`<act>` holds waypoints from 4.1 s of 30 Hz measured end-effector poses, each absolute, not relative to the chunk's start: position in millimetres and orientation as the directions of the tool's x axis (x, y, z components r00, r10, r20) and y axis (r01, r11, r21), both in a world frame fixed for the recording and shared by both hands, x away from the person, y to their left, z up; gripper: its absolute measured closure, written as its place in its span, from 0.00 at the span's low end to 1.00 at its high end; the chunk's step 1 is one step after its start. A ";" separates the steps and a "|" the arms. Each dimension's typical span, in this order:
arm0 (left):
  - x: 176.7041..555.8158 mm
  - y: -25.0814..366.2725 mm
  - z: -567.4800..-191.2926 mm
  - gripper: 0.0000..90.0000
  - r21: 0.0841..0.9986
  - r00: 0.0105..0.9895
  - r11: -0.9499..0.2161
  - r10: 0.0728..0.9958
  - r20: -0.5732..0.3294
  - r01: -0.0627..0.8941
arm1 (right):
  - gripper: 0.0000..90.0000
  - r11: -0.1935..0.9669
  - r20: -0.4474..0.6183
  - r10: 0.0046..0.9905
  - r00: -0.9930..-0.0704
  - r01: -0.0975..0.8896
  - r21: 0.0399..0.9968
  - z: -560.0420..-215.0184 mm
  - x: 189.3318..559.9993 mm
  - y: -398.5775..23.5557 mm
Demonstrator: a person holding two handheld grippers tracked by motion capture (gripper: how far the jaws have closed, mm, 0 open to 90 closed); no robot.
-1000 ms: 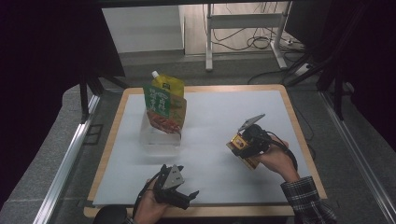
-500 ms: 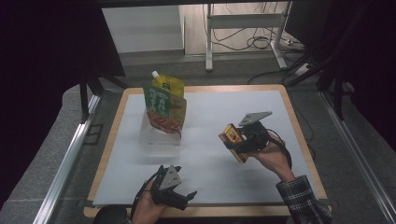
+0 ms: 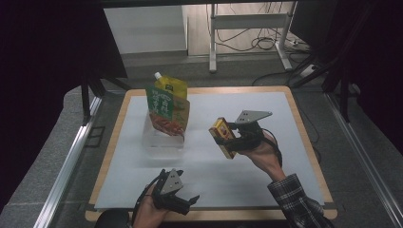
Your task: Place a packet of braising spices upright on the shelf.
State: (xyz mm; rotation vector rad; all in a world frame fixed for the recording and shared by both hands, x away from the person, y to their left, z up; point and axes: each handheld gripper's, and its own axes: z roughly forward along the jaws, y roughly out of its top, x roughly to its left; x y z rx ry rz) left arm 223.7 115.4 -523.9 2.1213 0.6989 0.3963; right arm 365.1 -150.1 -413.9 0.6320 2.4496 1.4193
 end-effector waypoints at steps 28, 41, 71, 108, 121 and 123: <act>223.7 114.3 -523.8 0.03 0.802 0.799 -0.501 0.599 0.051 0.325 | 0.36 0.291 -0.005 0.390 -0.921 0.118 0.949 -425.3 378.9 -76.0; 224.3 115.6 -523.4 0.03 0.808 0.799 -0.493 0.599 0.045 0.323 | 0.36 0.275 0.002 0.379 -0.925 0.115 0.955 -439.0 391.4 -40.0; 224.1 117.8 -522.0 0.03 0.811 0.803 -0.491 0.594 0.045 0.318 | 0.36 0.235 0.030 0.374 -0.927 0.126 0.964 -468.3 400.5 21.0; 223.4 113.5 -523.9 0.03 0.801 0.812 -0.511 0.581 0.055 0.312 | 0.36 0.326 0.059 0.393 -0.918 0.199 0.924 -496.5 395.8 -1.1; 223.8 114.6 -523.9 0.03 0.803 0.808 -0.507 0.587 0.054 0.314 | 0.16 0.376 0.066 0.380 -0.923 0.219 0.901 -484.1 397.2 -4.6; 223.9 114.7 -524.0 0.03 0.803 0.805 -0.506 0.590 0.055 0.316 | 0.12 0.397 0.063 0.377 -0.924 0.222 0.891 -482.0 395.6 -6.9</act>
